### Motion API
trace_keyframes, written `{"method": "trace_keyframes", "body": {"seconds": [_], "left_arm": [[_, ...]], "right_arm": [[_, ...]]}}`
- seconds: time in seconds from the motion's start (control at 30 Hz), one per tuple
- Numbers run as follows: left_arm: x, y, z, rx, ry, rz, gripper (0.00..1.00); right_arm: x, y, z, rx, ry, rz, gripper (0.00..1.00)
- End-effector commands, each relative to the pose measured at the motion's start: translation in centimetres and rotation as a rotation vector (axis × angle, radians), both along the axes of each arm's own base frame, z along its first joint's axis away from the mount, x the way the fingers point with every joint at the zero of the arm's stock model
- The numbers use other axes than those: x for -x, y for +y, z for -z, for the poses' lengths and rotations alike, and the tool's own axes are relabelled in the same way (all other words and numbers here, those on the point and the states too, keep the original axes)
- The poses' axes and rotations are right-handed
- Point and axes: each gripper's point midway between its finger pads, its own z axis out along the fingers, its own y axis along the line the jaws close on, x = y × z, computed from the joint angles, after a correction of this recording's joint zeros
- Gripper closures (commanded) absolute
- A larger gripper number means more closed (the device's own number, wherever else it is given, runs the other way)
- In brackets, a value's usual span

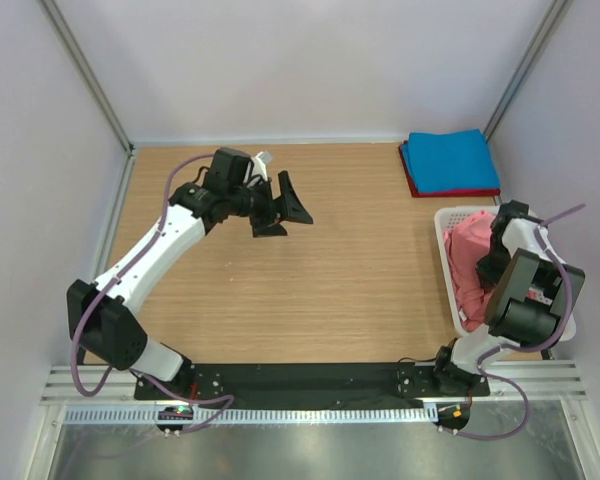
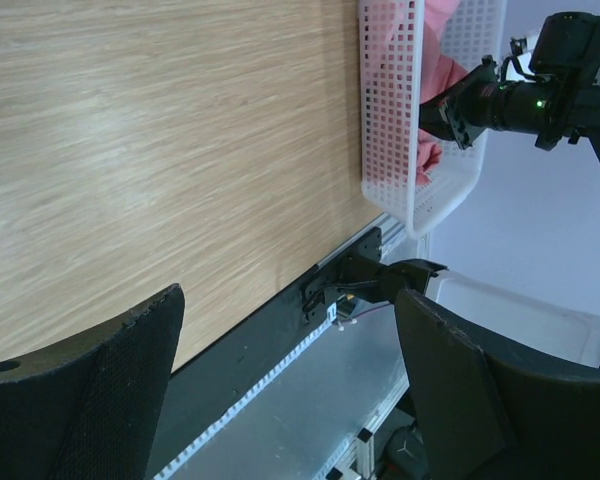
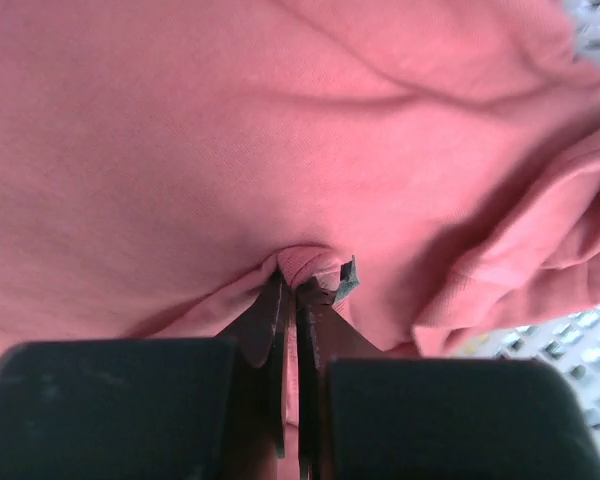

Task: Fold and stack the t-shirts
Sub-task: Grab the tshirt from the pile, then move the tshirt to the center of the board

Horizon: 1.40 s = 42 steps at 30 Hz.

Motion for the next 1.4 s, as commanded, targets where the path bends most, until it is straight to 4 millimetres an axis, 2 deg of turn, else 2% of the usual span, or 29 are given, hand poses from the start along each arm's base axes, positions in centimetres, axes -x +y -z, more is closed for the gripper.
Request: {"method": "trace_keyframes", "body": {"seconds": [0.0, 0.07, 0.1, 0.17, 0.2, 0.27, 0.3, 0.33, 0.37, 0.4, 0.43, 0.5, 0.53, 0.57, 0.63, 0.67, 0.73, 0.77, 0.8, 0.87, 0.9, 0.97, 1.0, 1.03, 1.1, 1.13, 1.2, 1.27, 1.37], "left_arm": [[-0.6, -0.4, -2.5, 0.028, -0.070, 0.013, 0.13], [-0.9, -0.2, -2.6, 0.024, -0.079, 0.002, 0.13], [-0.8, -0.3, -2.5, 0.025, -0.077, 0.002, 0.13], [-0.9, -0.3, -2.6, 0.031, -0.077, -0.001, 0.13], [-0.7, -0.4, -2.7, 0.036, -0.072, 0.003, 0.13], [-0.3, -0.3, -2.5, 0.022, -0.058, -0.006, 0.13], [-0.2, -0.1, -2.6, 0.016, -0.068, -0.016, 0.13], [0.0, 0.2, -2.6, 0.011, -0.072, -0.024, 0.13], [0.0, 0.4, -2.7, 0.006, -0.077, -0.032, 0.13], [0.2, 0.7, -3.1, 0.002, -0.092, -0.039, 0.13], [0.0, 1.1, -3.5, -0.014, -0.110, -0.060, 0.13], [-0.2, 1.8, -4.3, -0.030, -0.148, -0.088, 0.13], [-0.3, 2.6, -4.9, -0.054, -0.175, -0.128, 0.12], [-0.5, 3.2, -5.3, -0.068, -0.185, -0.161, 0.12], [-0.5, 4.8, -5.6, -0.092, -0.177, -0.232, 0.12], [-0.9, 5.8, -5.4, -0.117, -0.179, -0.284, 0.13], [-0.9, 8.1, -5.2, -0.139, -0.172, -0.387, 0.13], [-1.0, 8.9, -5.0, -0.148, -0.167, -0.423, 0.12], [-1.0, 9.9, -4.8, -0.166, -0.160, -0.463, 0.13], [-0.7, 13.2, -3.4, -0.237, -0.116, -0.576, 0.12], [-0.4, 14.2, -3.0, -0.257, -0.103, -0.603, 0.12], [0.0, 16.7, -2.0, -0.311, -0.079, -0.684, 0.12], [0.1, 17.7, -1.0, -0.334, -0.058, -0.710, 0.12], [0.2, 18.1, -0.5, -0.338, -0.051, -0.721, 0.12], [0.4, 18.6, 0.6, -0.342, -0.028, -0.742, 0.12], [0.4, 18.7, 0.9, -0.341, -0.014, -0.753, 0.12], [0.6, 18.2, 1.6, -0.316, 0.019, -0.745, 0.12], [0.8, 16.8, 2.4, -0.271, 0.049, -0.685, 0.14], [0.9, 15.9, 5.5, -0.281, 0.136, -0.639, 0.16]], "right_arm": [[-2.5, -3.6, -4.2, 0.164, -0.100, 0.026, 0.99], [-1.7, -4.4, -8.0, 0.244, -0.114, 0.113, 0.99], [-3.6, -5.3, -11.7, 0.286, -0.219, 0.137, 0.99], [-5.6, -5.3, -16.9, 0.329, -0.368, 0.170, 0.99], [-7.8, -5.1, -22.8, 0.369, -0.541, 0.165, 0.99], [-11.9, -2.9, -28.8, 0.268, -0.813, 0.085, 0.99], [-13.9, -1.7, -33.8, 0.229, -0.976, 0.033, 0.99], [-15.3, 0.3, -36.4, 0.147, -1.078, -0.029, 0.99], [-17.0, 4.0, -39.2, 0.000, -1.195, -0.150, 0.99], [-17.0, 6.6, -43.8, -0.051, -1.316, -0.225, 0.99], [-17.8, 10.7, -45.4, -0.141, -1.360, -0.326, 0.99], [-16.8, 16.7, -50.4, -0.246, -1.496, -0.524, 0.99], [-16.2, 22.0, -51.3, -0.362, -1.517, -0.643, 0.99], [-15.5, 24.7, -52.6, -0.439, -1.557, -0.714, 0.99], [-13.9, 30.2, -52.9, -0.608, -1.553, -0.849, 0.99], [-13.0, 33.7, -52.2, -0.688, -1.516, -0.921, 0.99], [-12.6, 36.8, -50.6, -0.728, -1.467, -0.995, 0.99], [-11.2, 39.5, -49.7, -0.785, -1.436, -1.053, 0.99], [-11.7, 40.9, -46.3, -0.805, -1.352, -1.054, 0.99], [-11.7, 42.4, -43.6, -0.820, -1.317, -1.050, 0.99], [-11.4, 43.0, -38.3, -0.820, -1.200, -1.028, 0.99], [-12.1, 41.6, -30.8, -0.707, -1.049, -0.937, 0.99], [-11.3, 40.9, -23.1, -0.661, -0.859, -0.926, 0.99], [-10.2, 39.2, -18.1, -0.565, -0.699, -0.917, 0.99], [-8.1, 37.4, -11.2, -0.451, -0.460, -1.024, 0.99], [-7.1, 37.4, -8.6, -0.412, -0.363, -1.085, 0.99], [-6.0, 36.2, -7.0, -0.340, -0.273, -1.134, 0.98], [-5.3, 37.5, -7.9, -0.416, -0.310, -1.180, 0.82], [-5.4, 37.3, -9.9, -0.403, -0.363, -1.205, 0.59]]}}
